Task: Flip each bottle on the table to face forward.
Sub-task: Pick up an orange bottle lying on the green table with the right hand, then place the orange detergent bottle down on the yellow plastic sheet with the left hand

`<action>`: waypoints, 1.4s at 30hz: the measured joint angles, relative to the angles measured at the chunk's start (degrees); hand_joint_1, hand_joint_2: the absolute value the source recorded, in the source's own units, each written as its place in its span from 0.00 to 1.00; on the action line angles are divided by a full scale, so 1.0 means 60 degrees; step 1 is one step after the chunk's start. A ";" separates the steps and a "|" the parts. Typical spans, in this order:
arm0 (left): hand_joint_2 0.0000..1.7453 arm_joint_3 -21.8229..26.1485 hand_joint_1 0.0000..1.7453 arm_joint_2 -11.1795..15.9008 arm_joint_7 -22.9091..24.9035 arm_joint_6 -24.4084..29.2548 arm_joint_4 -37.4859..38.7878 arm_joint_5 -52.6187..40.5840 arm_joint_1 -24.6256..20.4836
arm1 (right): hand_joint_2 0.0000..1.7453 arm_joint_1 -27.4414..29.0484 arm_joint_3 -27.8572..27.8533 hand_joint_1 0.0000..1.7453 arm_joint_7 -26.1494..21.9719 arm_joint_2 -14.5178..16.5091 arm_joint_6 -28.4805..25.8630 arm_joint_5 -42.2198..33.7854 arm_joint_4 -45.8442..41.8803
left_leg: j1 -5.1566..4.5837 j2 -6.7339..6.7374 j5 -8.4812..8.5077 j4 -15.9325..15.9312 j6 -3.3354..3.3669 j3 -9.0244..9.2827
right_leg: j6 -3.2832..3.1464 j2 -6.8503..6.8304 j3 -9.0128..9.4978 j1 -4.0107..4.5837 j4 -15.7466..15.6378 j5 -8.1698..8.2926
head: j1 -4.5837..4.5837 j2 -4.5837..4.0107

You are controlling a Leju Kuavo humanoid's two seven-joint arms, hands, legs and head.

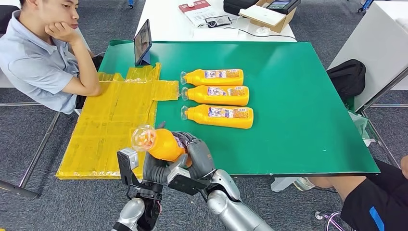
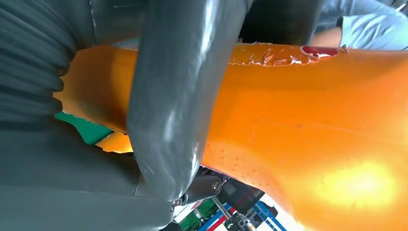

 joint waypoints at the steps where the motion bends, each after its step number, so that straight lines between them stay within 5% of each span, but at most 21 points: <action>1: 1.00 0.0013 0.00 0.0000 -0.0004 0.0014 0.0001 0.0048 -0.0005 | 1.00 -0.0008 0.0049 1.00 -0.0006 0.0002 0.0001 -0.0040 0.0015 | 0.0000 0.0000 0.0000 0.0000 0.0000 0.0000 | 0.0000 0.0000 0.0000 0.0000 0.0000 0.0000 | 0.0001 0.0000; 5: 1.00 0.0023 0.98 0.0000 -0.0149 0.0267 0.0007 0.0075 -0.0068 | 1.00 -0.0069 0.0224 1.00 -0.0008 0.0041 0.0038 -0.0266 0.0088 | 0.0000 0.0001 0.0000 0.0000 0.0000 0.0000 | 0.0000 0.0000 0.0000 0.0000 0.0000 0.0000 | 0.0000 0.0000; 9: 1.00 0.0022 1.00 0.0000 -0.0523 0.0603 -0.0007 -0.0068 -0.0099 | 1.00 -0.0185 0.0368 0.00 -0.0009 0.0110 0.0048 -0.0392 0.0177 | 0.0000 0.0000 0.0001 0.0001 0.0000 0.0000 | 0.0000 0.0000 0.0000 0.0000 0.0000 0.0000 | 0.0000 0.0000; 13: 1.00 0.0080 1.00 0.0000 -0.0796 0.0799 -0.0154 -0.0040 -0.0110 | 0.00 -0.0197 0.0493 0.00 -0.0045 0.0179 0.0054 -0.0519 0.0225 | 0.0000 0.0001 0.0000 0.0001 0.0000 0.0000 | 0.0000 0.0001 -0.0001 0.0000 0.0001 0.0000 | -0.0003 0.0000; 35: 1.00 0.0837 1.00 0.0002 -0.1117 -0.0108 -0.0672 0.1482 -0.0202 | 0.00 0.0365 0.0733 0.00 -0.0919 0.0151 -0.0716 -0.0651 -0.0668 | 0.0001 0.0000 0.0001 0.0000 0.0000 0.0001 | -0.0001 0.0000 -0.0004 0.0000 0.0000 0.0000 | -0.0003 0.0000; 39: 1.00 0.0964 1.00 0.0000 -0.0588 -0.0246 -0.0471 0.1810 -0.0427 | 0.00 0.0561 0.0867 0.00 -0.1155 0.0045 -0.1811 -0.0584 -0.1355 | -0.0001 -0.0001 0.0001 0.0001 0.0000 -0.0002 | 0.0000 -0.0001 -0.0005 -0.0001 0.0000 0.0000 | 0.0000 0.0000; 42: 1.00 0.1089 1.00 0.0012 -0.0232 0.0464 0.0347 0.1456 -0.0946 | 0.00 0.0744 0.1074 0.00 -0.1230 -0.0082 -0.2728 -0.0330 -0.2460 | -0.0002 -0.0001 0.0001 0.0001 0.0000 -0.0002 | 0.0000 -0.0001 -0.0005 -0.0002 -0.0001 0.0001 | -0.0001 0.0000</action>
